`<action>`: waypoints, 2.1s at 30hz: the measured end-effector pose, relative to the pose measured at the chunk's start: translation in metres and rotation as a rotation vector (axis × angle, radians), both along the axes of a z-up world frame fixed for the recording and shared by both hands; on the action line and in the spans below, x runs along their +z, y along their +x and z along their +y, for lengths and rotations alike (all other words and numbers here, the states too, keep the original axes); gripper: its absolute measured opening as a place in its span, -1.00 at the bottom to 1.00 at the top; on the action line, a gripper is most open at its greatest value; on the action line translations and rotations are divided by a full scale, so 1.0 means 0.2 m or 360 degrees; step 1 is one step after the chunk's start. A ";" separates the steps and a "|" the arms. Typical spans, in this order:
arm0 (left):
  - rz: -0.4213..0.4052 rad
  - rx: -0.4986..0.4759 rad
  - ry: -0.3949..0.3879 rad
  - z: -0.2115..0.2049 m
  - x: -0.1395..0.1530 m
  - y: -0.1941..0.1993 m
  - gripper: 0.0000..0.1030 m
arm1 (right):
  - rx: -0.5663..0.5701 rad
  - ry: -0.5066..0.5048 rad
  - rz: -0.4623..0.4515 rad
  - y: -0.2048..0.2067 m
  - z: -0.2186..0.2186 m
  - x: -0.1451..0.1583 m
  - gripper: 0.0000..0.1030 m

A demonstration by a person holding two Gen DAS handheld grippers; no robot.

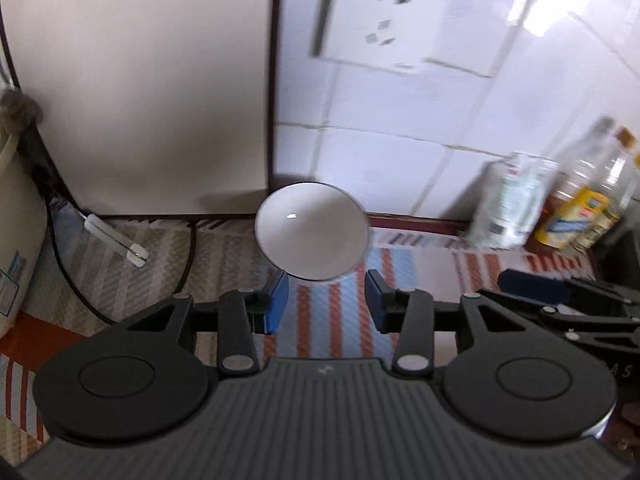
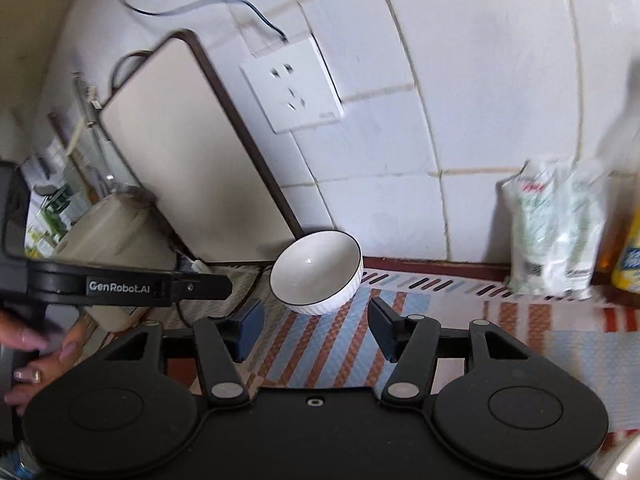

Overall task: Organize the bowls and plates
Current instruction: 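Reach both grippers to the white bowl by the wall and grasp its rim, then carry the white bowl with both grippers over the stacked bowls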

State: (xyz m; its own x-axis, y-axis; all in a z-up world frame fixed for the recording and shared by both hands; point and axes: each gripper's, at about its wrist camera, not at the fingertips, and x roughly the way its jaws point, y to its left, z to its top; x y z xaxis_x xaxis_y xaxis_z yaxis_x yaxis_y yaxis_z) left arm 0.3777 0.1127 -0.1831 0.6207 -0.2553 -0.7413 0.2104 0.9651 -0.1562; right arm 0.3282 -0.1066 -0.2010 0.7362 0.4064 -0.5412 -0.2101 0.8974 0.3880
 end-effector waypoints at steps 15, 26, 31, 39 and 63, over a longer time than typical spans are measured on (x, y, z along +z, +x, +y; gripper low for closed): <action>0.0124 0.0102 0.0052 0.08 -0.37 0.39 -0.25 | -0.0109 0.0305 0.0370 0.53 0.10 -0.43 0.01; 0.0220 0.0155 0.0066 0.08 -0.44 0.49 -0.32 | -0.0165 0.0223 0.0510 0.66 0.18 -0.49 -0.18; 0.0238 0.0118 0.0038 0.06 -0.48 0.52 -0.74 | -0.0207 0.0199 0.0598 0.72 0.22 -0.50 -0.42; 0.0235 0.0041 0.0070 0.00 -0.41 0.42 -0.74 | -0.0285 0.0131 0.0664 0.67 0.24 -0.46 -0.52; 0.0210 -0.0229 0.0087 -0.35 -0.09 -0.26 -0.74 | -0.0393 0.0044 0.0672 -0.10 -0.06 -0.15 -0.52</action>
